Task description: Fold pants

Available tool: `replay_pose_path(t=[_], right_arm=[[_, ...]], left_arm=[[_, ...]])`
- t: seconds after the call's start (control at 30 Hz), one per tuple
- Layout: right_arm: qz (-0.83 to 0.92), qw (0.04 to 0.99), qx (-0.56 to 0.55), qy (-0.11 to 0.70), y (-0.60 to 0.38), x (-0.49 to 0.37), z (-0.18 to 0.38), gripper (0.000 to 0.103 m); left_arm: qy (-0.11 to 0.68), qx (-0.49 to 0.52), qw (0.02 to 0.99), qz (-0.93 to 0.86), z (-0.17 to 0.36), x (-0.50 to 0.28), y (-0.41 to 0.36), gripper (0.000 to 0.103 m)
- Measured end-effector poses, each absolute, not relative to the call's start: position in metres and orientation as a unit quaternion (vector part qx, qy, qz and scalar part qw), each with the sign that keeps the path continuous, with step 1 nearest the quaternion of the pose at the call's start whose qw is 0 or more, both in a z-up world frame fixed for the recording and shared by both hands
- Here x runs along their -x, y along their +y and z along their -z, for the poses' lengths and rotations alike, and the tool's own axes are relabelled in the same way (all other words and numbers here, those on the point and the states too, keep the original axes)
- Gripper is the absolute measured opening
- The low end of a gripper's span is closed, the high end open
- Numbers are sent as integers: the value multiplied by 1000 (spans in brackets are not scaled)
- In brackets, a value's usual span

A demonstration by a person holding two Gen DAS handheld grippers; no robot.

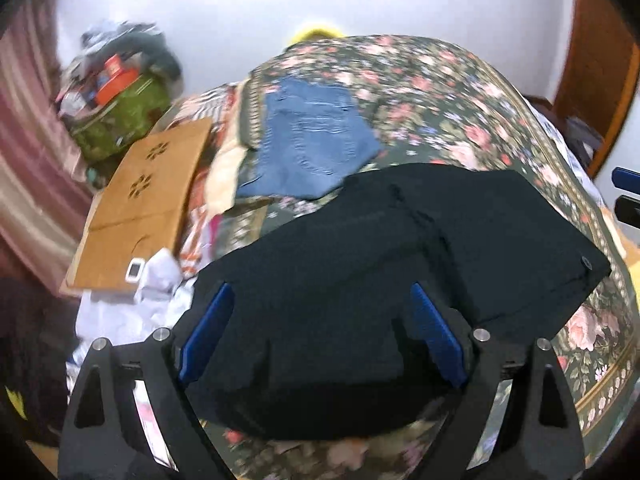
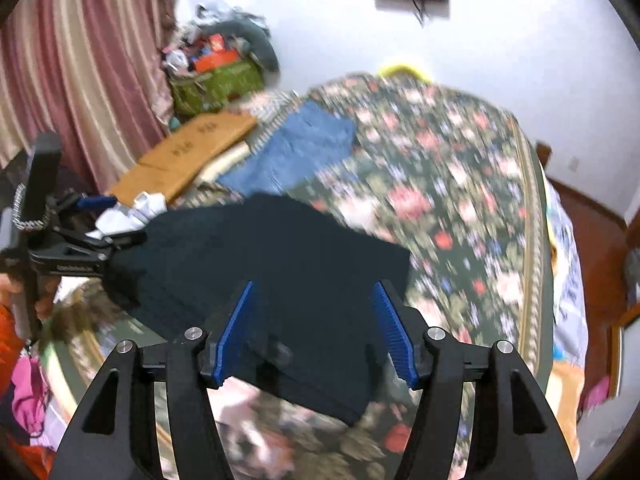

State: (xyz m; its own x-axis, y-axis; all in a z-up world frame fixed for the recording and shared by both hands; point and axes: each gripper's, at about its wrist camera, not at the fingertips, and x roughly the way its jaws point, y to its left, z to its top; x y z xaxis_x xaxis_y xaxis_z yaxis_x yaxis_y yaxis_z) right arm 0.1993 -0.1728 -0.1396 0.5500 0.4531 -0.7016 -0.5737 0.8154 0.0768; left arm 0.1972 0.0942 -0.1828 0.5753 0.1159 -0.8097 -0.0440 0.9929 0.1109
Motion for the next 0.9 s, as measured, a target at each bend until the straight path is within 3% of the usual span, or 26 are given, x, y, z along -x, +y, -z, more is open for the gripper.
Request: replay_pose_path(t=[0.23, 0.47, 0.9], right_arm=[[-328, 871, 92, 353, -123, -192, 137, 63], [-324, 840, 118, 418, -87, -202, 188, 63], [-338, 818, 119, 450, -80, -199, 212, 65]], left_arm=[[478, 36, 873, -91, 198, -168, 154, 91], [522, 160, 831, -103, 233, -136, 200, 91], [561, 309, 767, -42, 271, -128, 205, 91]])
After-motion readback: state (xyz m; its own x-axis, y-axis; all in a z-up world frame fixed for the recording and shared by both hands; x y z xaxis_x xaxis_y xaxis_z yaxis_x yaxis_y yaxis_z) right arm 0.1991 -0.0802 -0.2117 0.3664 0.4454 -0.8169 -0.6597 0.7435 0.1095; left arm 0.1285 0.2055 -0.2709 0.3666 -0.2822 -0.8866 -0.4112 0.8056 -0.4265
